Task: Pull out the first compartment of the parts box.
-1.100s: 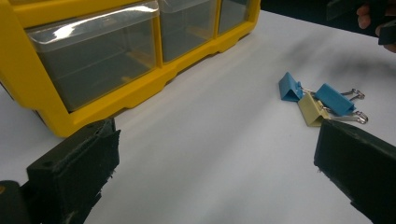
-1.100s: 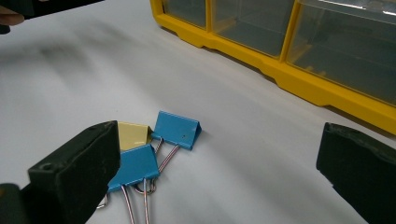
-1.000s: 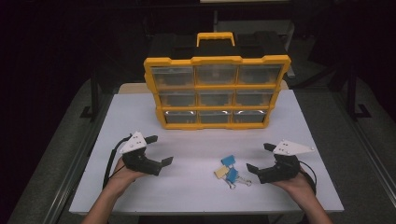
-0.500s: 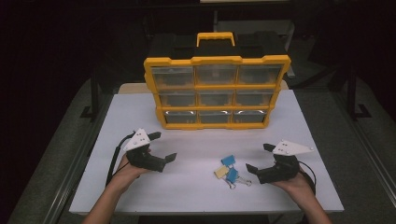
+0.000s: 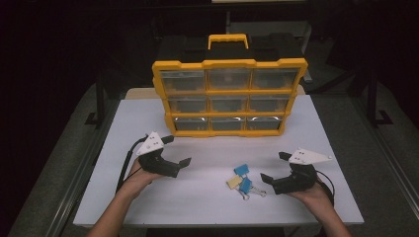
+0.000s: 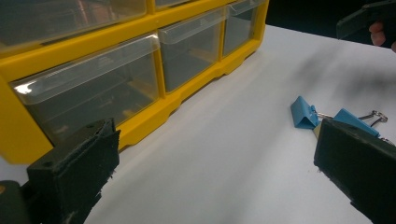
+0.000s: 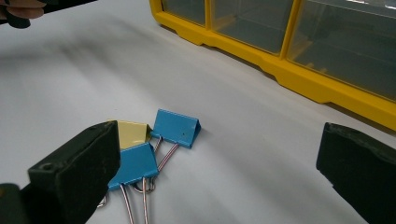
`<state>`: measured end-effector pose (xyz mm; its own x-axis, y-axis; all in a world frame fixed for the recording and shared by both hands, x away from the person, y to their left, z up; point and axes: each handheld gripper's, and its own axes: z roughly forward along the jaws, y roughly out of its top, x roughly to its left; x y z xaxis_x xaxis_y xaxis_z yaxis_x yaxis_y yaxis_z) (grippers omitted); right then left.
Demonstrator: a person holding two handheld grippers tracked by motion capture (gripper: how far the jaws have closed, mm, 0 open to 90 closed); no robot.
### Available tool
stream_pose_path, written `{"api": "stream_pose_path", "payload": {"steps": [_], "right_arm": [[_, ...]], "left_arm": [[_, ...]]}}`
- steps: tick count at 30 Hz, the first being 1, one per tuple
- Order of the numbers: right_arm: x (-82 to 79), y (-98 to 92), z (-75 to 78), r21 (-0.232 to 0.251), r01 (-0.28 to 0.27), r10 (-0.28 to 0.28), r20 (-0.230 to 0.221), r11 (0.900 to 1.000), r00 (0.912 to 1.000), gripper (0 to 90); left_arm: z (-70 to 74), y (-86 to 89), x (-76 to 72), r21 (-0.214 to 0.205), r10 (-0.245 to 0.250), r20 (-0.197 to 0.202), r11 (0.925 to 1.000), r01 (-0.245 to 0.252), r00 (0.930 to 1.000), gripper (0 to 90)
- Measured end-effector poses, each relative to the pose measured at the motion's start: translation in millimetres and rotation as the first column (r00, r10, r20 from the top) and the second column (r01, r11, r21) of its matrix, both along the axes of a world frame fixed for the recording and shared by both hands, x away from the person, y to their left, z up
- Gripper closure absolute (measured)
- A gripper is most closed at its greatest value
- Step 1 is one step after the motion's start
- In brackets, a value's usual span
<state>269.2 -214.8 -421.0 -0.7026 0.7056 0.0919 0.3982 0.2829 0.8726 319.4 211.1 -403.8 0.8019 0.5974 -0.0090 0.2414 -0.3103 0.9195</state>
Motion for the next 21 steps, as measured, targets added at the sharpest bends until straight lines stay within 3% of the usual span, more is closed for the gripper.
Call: {"api": "stream_pose_path", "payload": {"steps": [21], "right_arm": [[0.6, 0.7, -0.9, 0.001, -0.002, 0.002, -0.001, 1.0000, 1.0000, 0.0]], "left_arm": [[-1.3, -19.4, 13.9, -0.012, -0.026, -0.001, 0.9996, 0.026, 0.9997, 0.2]]}}
